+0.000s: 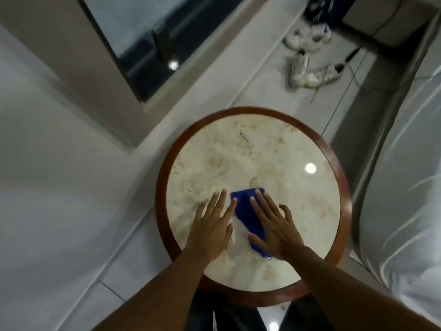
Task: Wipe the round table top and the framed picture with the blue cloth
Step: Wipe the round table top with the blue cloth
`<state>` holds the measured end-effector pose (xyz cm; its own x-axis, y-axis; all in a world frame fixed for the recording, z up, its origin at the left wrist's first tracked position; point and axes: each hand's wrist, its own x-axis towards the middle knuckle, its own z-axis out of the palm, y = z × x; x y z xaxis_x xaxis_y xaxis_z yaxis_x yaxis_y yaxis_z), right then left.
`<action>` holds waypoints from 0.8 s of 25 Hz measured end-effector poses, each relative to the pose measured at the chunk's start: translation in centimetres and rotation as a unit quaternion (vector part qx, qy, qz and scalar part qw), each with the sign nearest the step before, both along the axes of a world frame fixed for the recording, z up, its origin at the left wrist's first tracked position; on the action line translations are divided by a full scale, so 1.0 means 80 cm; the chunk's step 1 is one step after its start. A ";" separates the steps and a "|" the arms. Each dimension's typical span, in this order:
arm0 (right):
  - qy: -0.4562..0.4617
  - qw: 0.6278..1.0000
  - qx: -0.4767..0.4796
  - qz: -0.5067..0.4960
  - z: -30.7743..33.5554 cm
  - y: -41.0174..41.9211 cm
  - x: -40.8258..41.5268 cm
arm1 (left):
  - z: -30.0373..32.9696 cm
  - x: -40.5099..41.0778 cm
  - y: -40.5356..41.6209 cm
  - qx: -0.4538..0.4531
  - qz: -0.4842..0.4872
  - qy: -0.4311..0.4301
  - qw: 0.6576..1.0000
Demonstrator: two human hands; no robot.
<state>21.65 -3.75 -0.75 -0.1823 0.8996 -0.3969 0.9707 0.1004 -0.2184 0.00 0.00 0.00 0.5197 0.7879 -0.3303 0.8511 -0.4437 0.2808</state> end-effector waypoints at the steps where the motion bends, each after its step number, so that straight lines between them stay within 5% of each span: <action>1: -0.005 1.000 0.014 0.010 -0.022 0.000 -0.003 | -0.027 0.013 0.006 0.010 -0.017 0.012 1.000; 5: -0.034 0.995 0.091 -0.021 -0.093 -0.005 -0.004 | -0.109 0.038 0.014 0.087 -0.021 0.011 0.996; 11: 0.005 0.991 0.122 -0.052 -0.088 -0.008 -0.013 | -0.096 0.033 0.012 0.118 -0.024 0.018 0.993; 16: 0.092 0.978 0.175 -0.073 0.000 0.012 -0.054 | -0.004 0.004 0.027 0.132 -0.012 0.002 0.991; 20: 0.153 0.955 0.245 -0.060 0.139 0.040 -0.104 | 0.145 -0.039 0.041 0.199 0.020 -0.013 0.980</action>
<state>13.30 -0.55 10.35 -0.1058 0.9854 0.1331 0.8801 0.1551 -0.4488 -3.11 3.26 11.62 0.4899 0.8715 0.0194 0.8650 -0.4888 0.1137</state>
